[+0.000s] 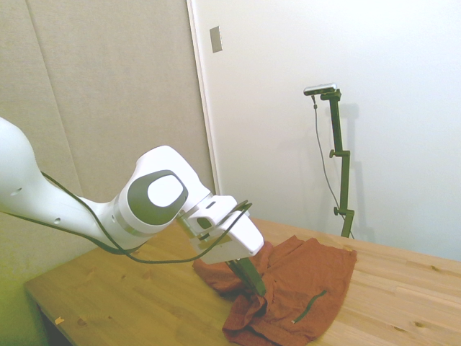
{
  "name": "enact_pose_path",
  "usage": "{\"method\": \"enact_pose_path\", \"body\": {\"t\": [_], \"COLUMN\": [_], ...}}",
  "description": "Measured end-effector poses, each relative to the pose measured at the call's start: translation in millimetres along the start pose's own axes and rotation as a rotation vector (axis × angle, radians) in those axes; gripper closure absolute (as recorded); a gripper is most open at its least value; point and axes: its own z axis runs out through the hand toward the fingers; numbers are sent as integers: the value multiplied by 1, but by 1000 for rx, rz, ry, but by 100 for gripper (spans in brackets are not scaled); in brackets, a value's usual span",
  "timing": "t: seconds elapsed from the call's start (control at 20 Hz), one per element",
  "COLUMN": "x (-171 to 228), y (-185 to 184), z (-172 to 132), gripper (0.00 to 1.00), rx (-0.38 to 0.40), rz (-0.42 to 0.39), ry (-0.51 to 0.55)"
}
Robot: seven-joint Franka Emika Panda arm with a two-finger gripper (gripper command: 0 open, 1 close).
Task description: Fold the shorts
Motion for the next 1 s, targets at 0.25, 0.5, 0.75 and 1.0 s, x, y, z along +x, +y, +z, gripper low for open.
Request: {"method": "enact_pose_path", "body": {"t": [0.25,0.5,0.75,1.0], "x": [8,-1,-2,4], "y": [11,5,6,15], "z": [43,68,73,80], "gripper": [0,0,0,0], "rx": [40,27,19,-9], "rz": [41,54,70,85], "ry": [-9,-29,-31,-1]}}
